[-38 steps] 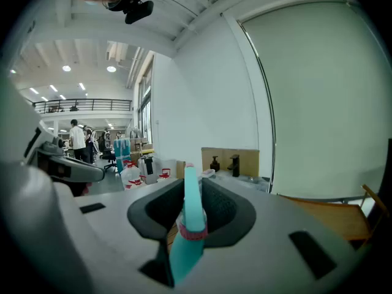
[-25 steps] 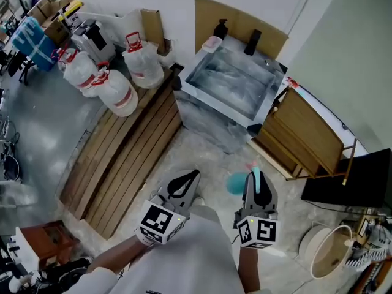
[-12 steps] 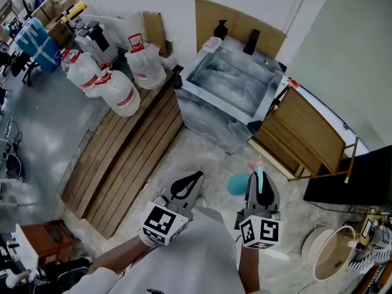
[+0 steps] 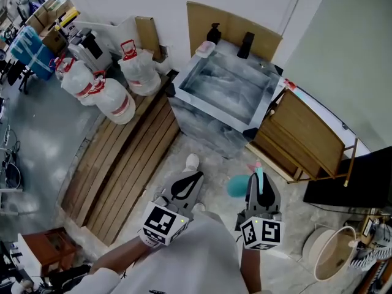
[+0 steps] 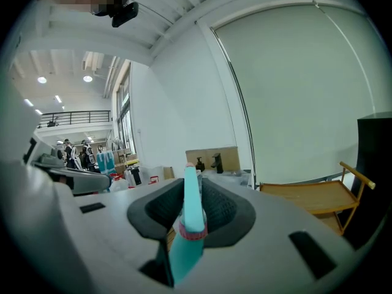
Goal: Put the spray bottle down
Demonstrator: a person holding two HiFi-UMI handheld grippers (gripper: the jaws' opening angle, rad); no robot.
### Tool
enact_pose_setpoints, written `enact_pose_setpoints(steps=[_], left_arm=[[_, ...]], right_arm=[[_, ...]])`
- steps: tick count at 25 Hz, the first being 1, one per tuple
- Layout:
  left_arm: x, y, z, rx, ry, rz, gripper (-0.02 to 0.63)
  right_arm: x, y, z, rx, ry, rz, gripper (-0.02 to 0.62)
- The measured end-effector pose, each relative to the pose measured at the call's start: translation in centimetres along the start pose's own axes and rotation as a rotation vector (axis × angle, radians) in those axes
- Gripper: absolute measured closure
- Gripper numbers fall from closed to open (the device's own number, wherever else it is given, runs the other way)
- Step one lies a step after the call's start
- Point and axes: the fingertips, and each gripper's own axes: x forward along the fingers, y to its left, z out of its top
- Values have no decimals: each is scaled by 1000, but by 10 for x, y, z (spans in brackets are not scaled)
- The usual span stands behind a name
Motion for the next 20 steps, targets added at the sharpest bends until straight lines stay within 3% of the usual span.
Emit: enact_pose_setpoints(steps=[7,20], left_arm=[[57,51,14,-17,14,-43,602],[181,182,88,-5,-7,-127,601]], right_arm=[[70,-8,13,-8,2,-30,514],[242,-29,69,-10,-22,-138,514]])
